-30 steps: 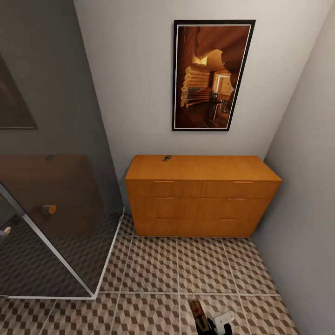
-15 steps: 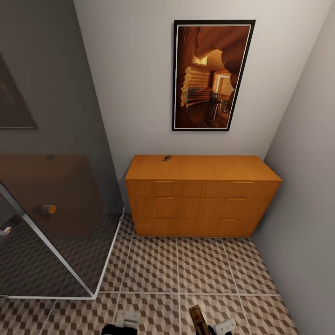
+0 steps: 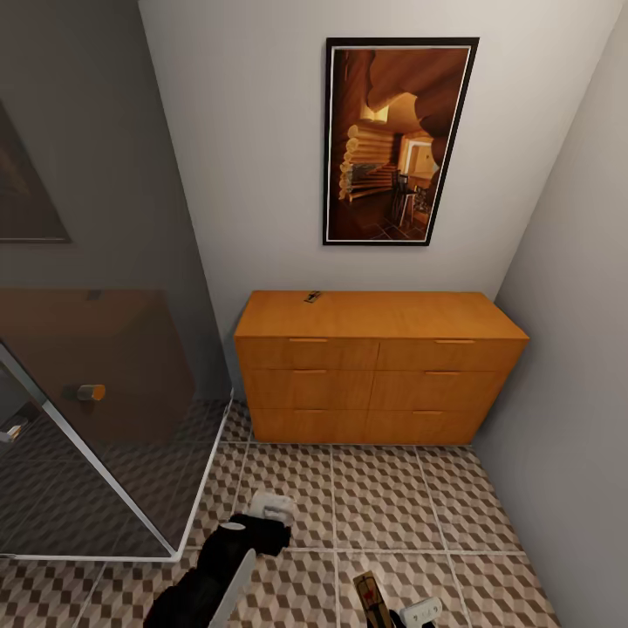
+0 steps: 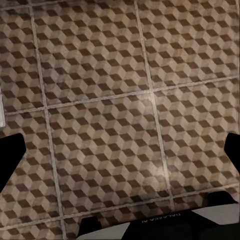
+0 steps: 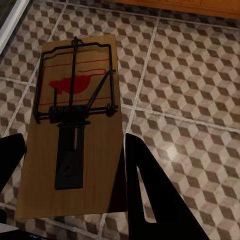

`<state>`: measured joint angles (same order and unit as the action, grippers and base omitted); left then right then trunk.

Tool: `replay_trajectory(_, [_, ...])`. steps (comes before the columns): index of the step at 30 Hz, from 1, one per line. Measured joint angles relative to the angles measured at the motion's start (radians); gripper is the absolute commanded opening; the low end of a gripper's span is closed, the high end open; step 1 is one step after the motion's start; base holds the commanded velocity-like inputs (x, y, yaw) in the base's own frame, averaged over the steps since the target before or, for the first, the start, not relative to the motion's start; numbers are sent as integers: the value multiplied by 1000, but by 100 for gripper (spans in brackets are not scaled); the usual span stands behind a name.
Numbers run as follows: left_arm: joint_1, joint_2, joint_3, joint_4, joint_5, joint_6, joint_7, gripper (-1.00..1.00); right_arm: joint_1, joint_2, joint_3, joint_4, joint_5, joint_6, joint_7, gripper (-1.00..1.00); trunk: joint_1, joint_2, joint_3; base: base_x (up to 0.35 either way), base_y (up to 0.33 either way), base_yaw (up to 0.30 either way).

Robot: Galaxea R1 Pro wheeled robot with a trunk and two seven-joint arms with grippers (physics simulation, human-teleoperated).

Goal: Take the four mousetraps from the cabinet in the bathroom and place them on the bathroom floor. Make sure all four end up on the same floor surface, and ensure that at least two of them are either under or directly next to the same bathroom sink.

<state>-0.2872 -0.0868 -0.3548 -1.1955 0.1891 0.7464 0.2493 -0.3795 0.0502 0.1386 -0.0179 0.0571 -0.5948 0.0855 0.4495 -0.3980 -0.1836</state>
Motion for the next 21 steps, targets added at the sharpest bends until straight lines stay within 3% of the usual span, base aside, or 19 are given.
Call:
replay_trajectory(5, [-92,-18,0,-71,-20,130,0,100,0,-1,0,0,0,1,0,-100,0,0,0,0,0,0])
replay_trajectory(9, [-224,-27,0,-96,-27,223,0,100,0,0,0,0,0,1,0,-100,0,0,0,0,0,0])
replay_trajectory(15, [-393,-31,7,-64,-23,250,-2,100,0,0,0,-1,0,2,0,-100,0,0,0,0,0,0])
replay_trajectory(21, [-576,-36,70,35,-21,257,-3,100,0,0,0,-1,0,3,0,-100,0,0,0,0,0,0])
